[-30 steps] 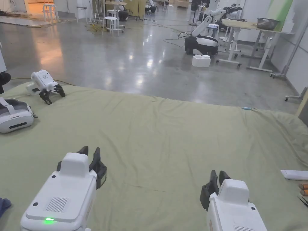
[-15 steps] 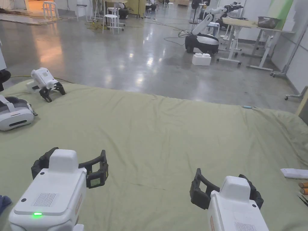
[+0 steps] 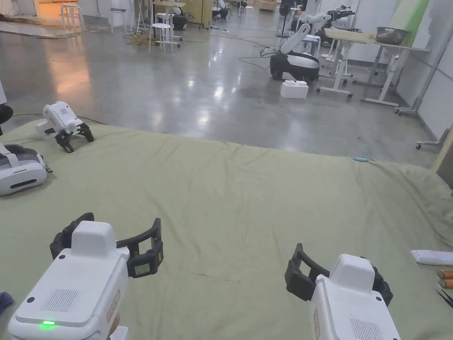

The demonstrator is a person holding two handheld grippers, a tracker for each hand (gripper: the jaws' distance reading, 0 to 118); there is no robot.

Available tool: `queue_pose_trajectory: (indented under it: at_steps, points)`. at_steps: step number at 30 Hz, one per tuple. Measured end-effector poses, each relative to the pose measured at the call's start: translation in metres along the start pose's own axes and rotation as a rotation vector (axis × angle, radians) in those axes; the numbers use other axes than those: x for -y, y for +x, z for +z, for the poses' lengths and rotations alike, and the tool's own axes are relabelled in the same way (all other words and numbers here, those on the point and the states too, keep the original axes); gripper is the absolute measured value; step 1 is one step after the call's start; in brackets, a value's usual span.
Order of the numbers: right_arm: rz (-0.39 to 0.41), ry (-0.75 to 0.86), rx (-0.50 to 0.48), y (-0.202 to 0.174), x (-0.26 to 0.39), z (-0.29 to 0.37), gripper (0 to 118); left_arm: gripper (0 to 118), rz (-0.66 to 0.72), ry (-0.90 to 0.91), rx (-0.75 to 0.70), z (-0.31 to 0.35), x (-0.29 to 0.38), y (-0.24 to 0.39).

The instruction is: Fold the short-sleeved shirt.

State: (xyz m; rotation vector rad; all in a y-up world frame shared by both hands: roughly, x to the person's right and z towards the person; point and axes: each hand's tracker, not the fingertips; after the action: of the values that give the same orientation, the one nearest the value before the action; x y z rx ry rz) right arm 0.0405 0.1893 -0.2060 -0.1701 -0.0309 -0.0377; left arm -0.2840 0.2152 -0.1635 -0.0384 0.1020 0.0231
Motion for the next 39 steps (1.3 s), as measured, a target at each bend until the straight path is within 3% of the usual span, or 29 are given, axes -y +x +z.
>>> queue_pose_trajectory:
  at_steps: [5,9,18,35,39]
  points:
    - [-0.050,-0.075,0.060,-0.001,-0.006,-0.005,103,108,0.002,-0.040,-0.003,-0.003,-0.002,0.001]
    - [-0.145,-0.132,0.030,0.004,-0.011,-0.010,104,108,0.011,-0.069,-0.019,-0.006,-0.001,0.001]
    - [-0.268,-0.222,0.027,0.009,-0.019,-0.018,104,108,0.023,-0.090,-0.012,-0.006,-0.002,-0.001]
    - [-0.159,-0.262,0.029,0.003,-0.016,-0.022,104,108,-0.017,-0.089,-0.018,-0.003,0.000,0.007]
    - [-0.170,-0.251,0.033,0.003,-0.016,-0.020,104,108,-0.037,-0.076,-0.015,-0.001,0.003,0.007]
